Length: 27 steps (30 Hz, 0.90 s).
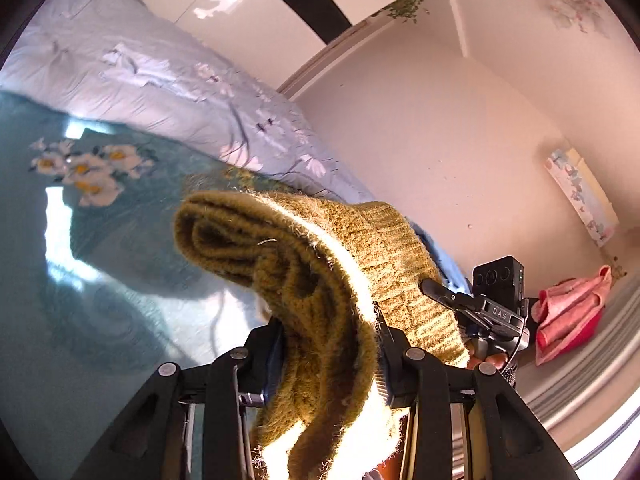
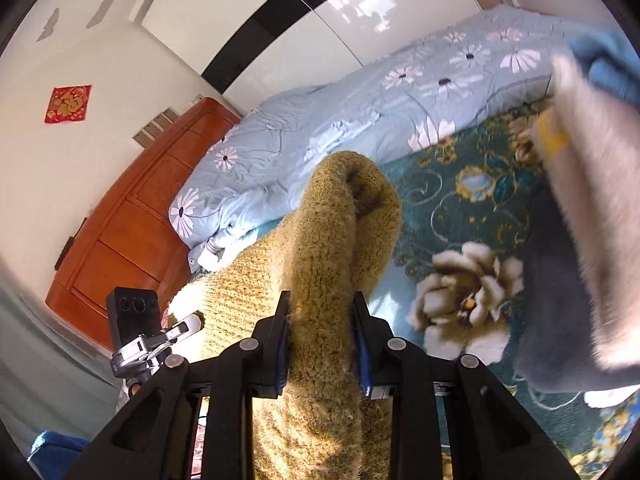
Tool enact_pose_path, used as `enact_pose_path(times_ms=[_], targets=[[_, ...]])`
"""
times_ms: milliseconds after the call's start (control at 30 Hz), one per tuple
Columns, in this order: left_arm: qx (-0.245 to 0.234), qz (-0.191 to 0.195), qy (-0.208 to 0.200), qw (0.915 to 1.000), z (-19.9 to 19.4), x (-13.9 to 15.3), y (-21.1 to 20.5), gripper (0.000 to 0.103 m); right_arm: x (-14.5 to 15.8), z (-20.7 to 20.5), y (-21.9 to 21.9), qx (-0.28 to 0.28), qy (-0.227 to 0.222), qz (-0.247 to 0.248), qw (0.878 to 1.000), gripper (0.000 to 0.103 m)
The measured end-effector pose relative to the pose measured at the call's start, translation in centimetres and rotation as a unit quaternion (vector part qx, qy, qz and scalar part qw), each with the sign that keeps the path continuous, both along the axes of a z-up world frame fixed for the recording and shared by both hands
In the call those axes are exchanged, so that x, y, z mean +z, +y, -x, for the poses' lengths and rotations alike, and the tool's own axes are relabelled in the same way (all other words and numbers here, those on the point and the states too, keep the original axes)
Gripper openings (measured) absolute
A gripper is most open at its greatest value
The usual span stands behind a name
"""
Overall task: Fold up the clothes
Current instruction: 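Lift the folded sweater with both grippers and carry it to the clothes pile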
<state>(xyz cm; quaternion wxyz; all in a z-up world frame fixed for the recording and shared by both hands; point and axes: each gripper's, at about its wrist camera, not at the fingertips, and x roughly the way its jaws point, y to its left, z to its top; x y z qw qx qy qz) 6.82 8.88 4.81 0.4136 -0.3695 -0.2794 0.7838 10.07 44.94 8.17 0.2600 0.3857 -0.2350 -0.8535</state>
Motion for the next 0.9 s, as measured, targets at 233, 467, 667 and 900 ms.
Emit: enact_pose_path(times_ms=[233, 467, 667, 900], targets=[[-0.076, -0.037, 0.050, 0.9952, 3.6, 6.6, 8.1, 0.039, 8.1, -2.3, 8.0, -0.056, 0.051, -0.035, 0.996, 0.028], [-0.139, -0.056, 0.060, 0.9869, 5.7, 10.1, 18.8, 0.039, 11.4, -3.6, 17.5, -0.126, 0.042, -0.051, 0.990, 0.028], [-0.181, -0.061, 0.053, 0.9802, 6.9, 11.1, 27.3, 0.039, 12.8, -3.6, 24.9, -0.171, 0.033, -0.066, 0.983, 0.028], [-0.183, -0.069, 0.037, 0.9800, 8.4, 8.8, 33.3, 0.039, 11.7, -1.9, 31.6, -0.189, 0.043, -0.055, 0.979, 0.028]])
